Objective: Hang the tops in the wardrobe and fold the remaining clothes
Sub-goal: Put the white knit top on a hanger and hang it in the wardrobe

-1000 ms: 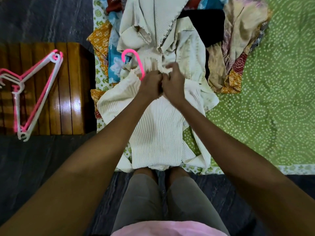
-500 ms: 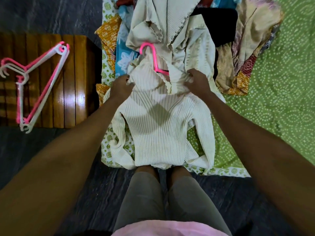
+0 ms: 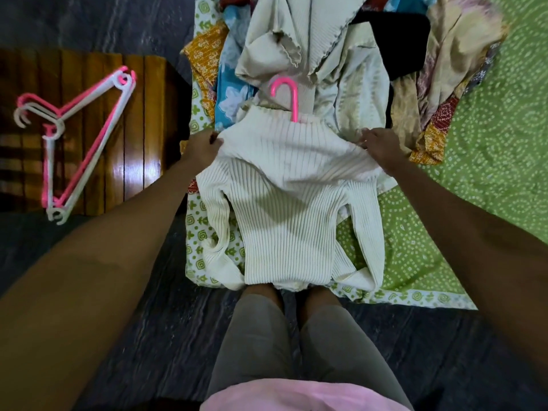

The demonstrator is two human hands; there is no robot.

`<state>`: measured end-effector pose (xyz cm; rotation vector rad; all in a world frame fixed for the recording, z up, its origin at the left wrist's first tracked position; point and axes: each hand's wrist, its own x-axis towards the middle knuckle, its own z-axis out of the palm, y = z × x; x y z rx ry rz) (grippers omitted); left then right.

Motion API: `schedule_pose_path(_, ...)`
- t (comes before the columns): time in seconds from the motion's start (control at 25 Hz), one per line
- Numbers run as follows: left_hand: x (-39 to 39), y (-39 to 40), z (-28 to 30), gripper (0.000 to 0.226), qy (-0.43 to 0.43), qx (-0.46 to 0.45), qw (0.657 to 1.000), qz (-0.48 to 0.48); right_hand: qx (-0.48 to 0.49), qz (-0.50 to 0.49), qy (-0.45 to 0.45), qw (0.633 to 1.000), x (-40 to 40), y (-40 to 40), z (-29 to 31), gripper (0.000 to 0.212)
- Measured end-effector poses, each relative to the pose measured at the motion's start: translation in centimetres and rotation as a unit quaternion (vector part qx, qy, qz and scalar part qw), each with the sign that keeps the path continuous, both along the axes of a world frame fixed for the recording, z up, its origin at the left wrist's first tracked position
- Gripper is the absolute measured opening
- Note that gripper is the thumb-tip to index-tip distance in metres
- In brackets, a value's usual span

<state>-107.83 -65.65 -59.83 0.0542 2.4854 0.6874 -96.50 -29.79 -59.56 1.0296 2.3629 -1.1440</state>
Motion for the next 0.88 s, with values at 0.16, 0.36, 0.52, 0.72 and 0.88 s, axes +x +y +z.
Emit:
schedule_pose_path(0.16, 0.1, 2.7, -0.5, 0.036, 0.053, 0.044, 0.998, 0.003, 0.125, 0.069, 0.054, 0.988, -1.4, -2.4, 1.0, 0.020)
schedule_pose_path(0.36, 0.6, 4.6, -2.0, 0.044, -0.036, 0.003, 0.999, -0.004, -0.015, 0.169, 0.120, 0.978, -6.4, -8.4, 2.7, 0.024)
schedule_pose_path(0.52, 0.8, 4.4, -2.5, 0.043, -0.026, -0.025, 0.998, -0.054, -0.070, 0.096, 0.064, 0.991, -9.3, -11.7, 1.8, 0.030)
schedule_pose_path(0.72, 2.0, 3.6, -1.0, 0.036, 0.031, 0.032, 0.996, -0.073, -0.093, 0.084, 0.081, 0.989, -8.5, -11.8, 3.0, 0.013)
schedule_pose_path(0.88, 3.7, 2.9, 2.5, 0.032, 0.074, 0.064, 0.994, -0.055, -0.027, 0.178, 0.102, 0.978, -5.8, -10.5, 7.9, 0.019)
